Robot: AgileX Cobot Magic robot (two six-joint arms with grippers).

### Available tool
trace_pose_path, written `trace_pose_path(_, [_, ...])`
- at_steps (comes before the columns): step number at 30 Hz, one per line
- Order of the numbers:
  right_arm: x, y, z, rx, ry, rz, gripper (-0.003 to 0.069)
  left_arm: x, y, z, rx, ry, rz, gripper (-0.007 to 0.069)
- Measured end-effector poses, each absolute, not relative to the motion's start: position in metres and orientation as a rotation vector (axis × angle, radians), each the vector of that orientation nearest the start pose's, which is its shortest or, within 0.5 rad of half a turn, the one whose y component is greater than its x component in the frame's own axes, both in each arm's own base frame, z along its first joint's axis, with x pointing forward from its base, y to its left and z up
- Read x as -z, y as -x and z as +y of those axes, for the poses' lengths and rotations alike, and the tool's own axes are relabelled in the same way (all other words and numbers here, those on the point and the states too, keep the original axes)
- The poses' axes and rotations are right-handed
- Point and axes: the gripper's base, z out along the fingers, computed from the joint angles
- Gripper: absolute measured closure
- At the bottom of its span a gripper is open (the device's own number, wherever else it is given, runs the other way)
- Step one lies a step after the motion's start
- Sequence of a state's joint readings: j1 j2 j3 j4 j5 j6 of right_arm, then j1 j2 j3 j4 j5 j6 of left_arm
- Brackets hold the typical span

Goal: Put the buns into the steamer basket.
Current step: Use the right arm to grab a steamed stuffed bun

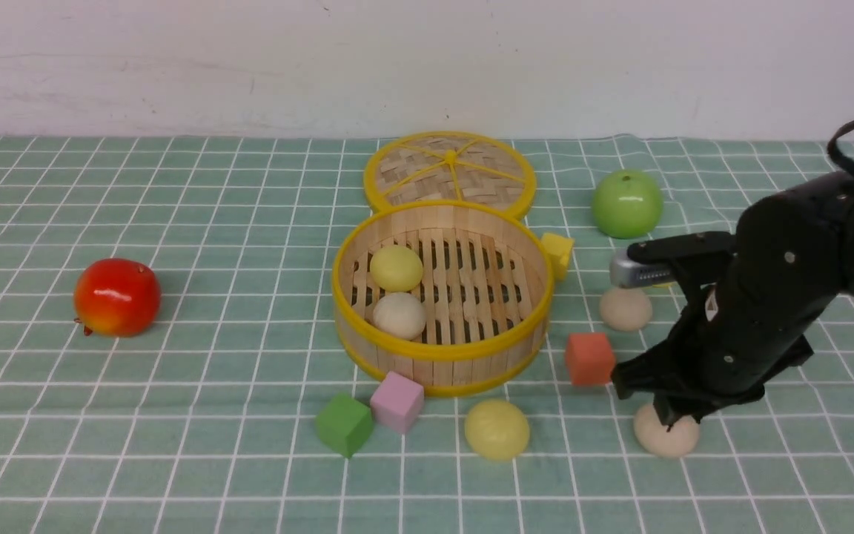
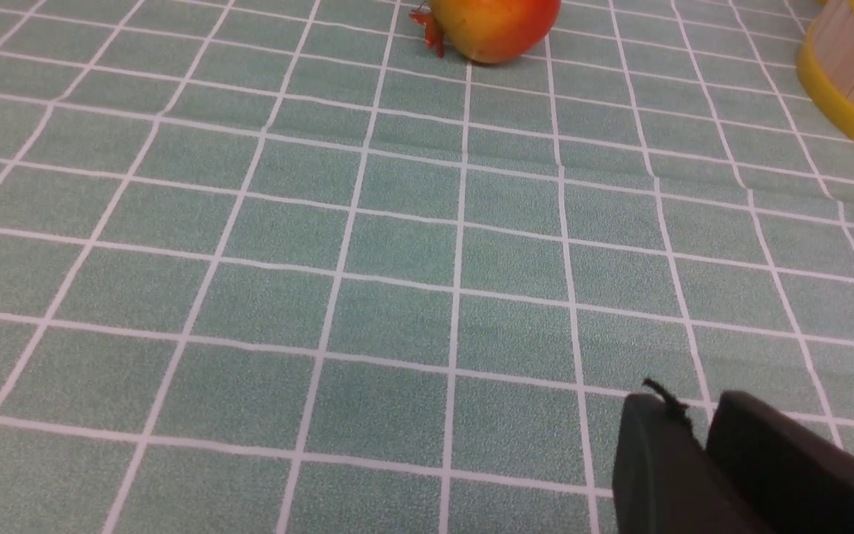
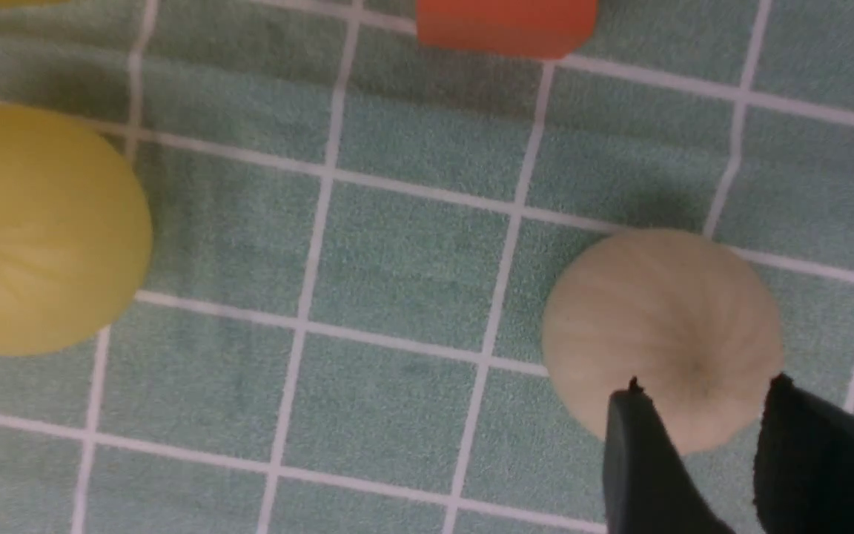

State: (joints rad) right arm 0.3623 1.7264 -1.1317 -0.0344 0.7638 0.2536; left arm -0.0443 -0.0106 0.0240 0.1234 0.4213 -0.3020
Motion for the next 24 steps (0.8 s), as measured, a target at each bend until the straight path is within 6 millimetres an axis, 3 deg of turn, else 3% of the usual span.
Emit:
trace_pose_path(11, [-0.201, -0.326, 0.117, -0.042, 0.242, 2.776, 0.0419, -0.168, -0.051, 0.002, 0.109, 0.173, 1.909, 0.0512])
trace_pose_path(18, [-0.187, -0.329, 0.118, -0.03, 0.246, 2.811, 0.0421, -0.168, -0.051, 0.002, 0.109, 0.173, 1.909, 0.0512])
trace_pose_path(24, [-0.185, -0.329, 0.119, -0.046, 0.231, 2.82, 0.0552, -0.168, -0.051, 0.002, 0.109, 0.173, 1.909, 0.0512])
